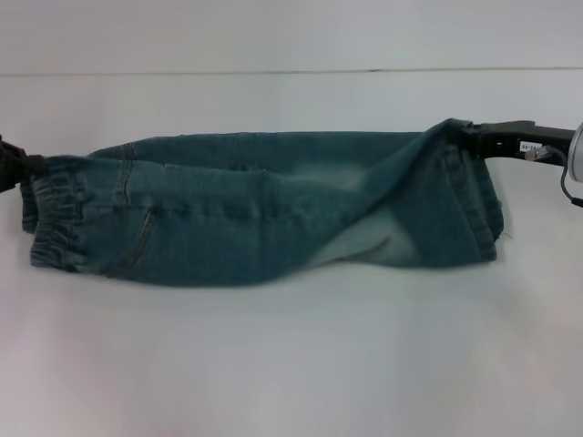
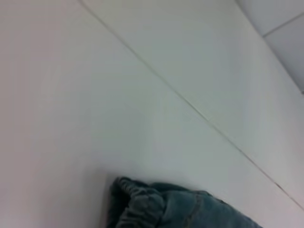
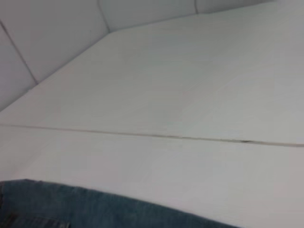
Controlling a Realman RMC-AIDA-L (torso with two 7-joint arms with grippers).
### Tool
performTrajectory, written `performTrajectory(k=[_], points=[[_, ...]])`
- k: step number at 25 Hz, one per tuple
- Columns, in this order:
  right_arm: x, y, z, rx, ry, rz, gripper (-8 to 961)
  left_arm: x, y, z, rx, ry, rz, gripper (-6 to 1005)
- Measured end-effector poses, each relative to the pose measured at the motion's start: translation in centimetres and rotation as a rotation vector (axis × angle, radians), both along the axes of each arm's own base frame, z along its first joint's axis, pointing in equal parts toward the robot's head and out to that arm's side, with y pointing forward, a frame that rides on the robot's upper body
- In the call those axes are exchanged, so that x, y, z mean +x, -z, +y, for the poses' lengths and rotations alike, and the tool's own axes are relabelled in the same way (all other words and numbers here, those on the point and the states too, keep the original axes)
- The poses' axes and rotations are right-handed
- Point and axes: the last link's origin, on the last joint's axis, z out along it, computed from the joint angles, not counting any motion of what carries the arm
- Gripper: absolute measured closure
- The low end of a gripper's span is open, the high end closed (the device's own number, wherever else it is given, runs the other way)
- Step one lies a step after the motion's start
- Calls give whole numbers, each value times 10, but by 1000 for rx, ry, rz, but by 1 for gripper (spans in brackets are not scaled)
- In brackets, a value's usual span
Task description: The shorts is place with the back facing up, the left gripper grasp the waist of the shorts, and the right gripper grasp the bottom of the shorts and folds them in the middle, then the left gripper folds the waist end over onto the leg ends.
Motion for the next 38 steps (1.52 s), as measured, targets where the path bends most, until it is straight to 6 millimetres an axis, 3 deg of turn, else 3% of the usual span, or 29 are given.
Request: performTrajectory(k=[8, 19, 38], points=[[6, 5, 0, 44, 26, -15, 936, -5, 7, 4, 35, -10, 33, 945], [16, -3, -4, 86, 37, 4, 934, -3, 7, 11, 110, 54, 60, 937], [15, -17, 1, 179, -82, -72, 931, -5, 3, 13, 150, 95, 94, 924]])
